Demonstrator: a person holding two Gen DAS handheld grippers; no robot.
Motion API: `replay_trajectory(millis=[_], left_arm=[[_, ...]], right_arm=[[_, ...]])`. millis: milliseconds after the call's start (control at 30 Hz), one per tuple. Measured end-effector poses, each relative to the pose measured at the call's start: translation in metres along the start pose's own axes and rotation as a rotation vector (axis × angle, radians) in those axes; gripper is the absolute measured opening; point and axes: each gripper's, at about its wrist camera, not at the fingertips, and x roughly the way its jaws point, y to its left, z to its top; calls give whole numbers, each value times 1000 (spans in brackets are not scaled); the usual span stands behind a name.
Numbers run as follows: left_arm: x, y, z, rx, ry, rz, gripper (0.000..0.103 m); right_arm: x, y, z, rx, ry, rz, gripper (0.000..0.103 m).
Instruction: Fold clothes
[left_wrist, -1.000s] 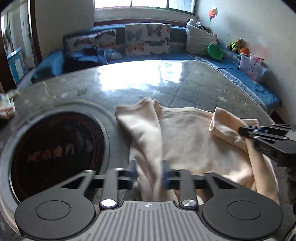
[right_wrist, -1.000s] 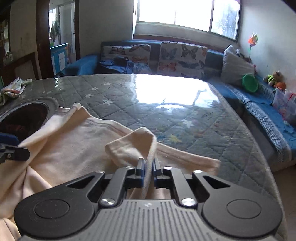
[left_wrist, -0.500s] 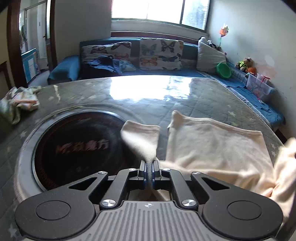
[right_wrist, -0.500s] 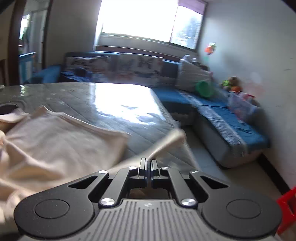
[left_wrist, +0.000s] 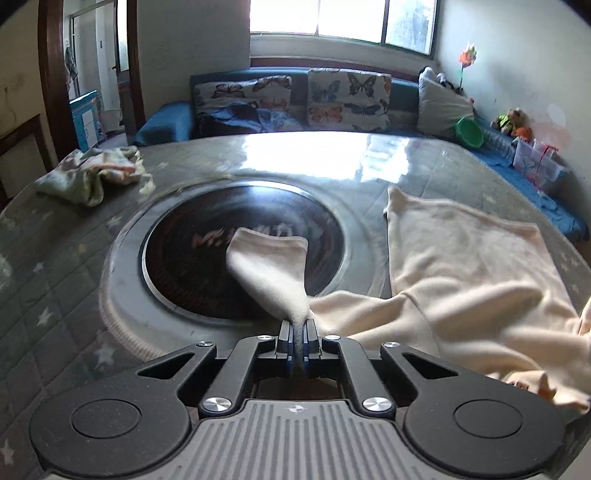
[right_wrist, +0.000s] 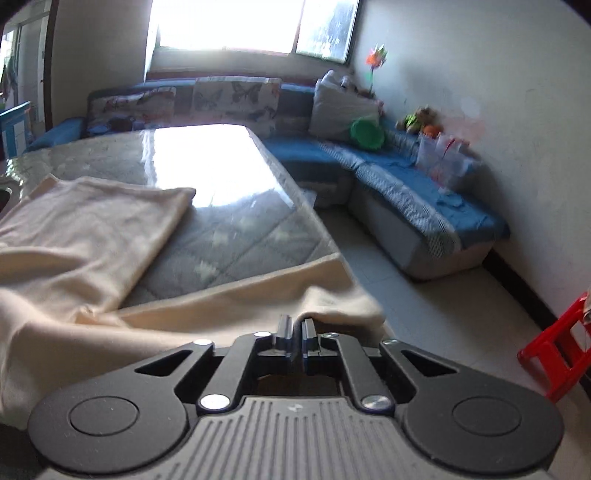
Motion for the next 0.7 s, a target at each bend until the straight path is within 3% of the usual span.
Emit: replay_trajectory(millis=[100, 233, 367, 600, 700], left_arm=[[-1, 4, -8, -1, 13, 16, 5], [0, 11, -17, -20, 27, 35, 5], [2, 13, -24, -16, 47, 45, 6], [2, 12, -23, -20, 48, 49, 16], [2, 14, -21, -28, 45, 50, 24]], right_arm=[[-3, -2, -3, -1, 5, 6, 10], [-14, -2, -1, -6, -17, -10, 26], [-32, 2, 5, 0, -75, -2, 29], [-30, 47, 22, -16, -89, 243, 30], [-18, 74, 29, -55, -77, 310, 30]])
